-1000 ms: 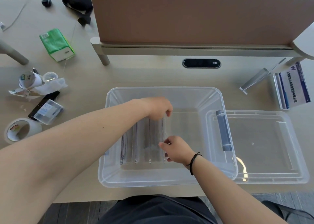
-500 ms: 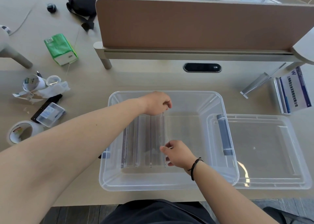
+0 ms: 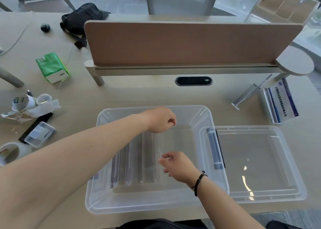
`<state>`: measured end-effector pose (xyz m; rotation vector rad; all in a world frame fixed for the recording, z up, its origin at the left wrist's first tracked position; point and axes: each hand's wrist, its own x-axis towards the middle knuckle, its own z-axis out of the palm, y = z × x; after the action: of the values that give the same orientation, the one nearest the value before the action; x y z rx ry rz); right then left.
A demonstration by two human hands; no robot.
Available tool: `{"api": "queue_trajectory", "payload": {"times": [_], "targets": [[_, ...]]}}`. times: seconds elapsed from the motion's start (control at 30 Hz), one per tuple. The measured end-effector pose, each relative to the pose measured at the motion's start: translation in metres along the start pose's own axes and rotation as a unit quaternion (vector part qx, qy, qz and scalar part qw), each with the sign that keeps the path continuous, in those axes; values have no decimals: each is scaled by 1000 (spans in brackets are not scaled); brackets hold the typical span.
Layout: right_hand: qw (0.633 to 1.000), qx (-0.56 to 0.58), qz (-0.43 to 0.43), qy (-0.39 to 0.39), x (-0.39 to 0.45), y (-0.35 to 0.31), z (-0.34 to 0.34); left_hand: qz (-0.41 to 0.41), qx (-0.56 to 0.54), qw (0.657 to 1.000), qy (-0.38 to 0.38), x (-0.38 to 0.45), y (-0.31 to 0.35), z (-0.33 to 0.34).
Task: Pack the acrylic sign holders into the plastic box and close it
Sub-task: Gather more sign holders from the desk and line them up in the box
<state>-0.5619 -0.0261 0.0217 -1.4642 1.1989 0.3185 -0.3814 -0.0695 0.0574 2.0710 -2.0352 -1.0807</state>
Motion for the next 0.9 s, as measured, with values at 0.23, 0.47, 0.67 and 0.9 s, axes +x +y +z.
{"api": "queue_trajectory", "payload": {"times": [0.23,0.47,0.67,0.9], "targets": [[991,91,-84,58,-25,-8,-89,70,-53,993,84,40,74,-12],[963,215,-94,135,-27,18,-198,33,-103,983,147,99,138,-31],[945,242,-101,193,-6,53,-290,-46,-99,978,178,160,186,-22],[944,168,-90,271,49,83,-388,-129,-38,978,158,226,232,-9]]}}
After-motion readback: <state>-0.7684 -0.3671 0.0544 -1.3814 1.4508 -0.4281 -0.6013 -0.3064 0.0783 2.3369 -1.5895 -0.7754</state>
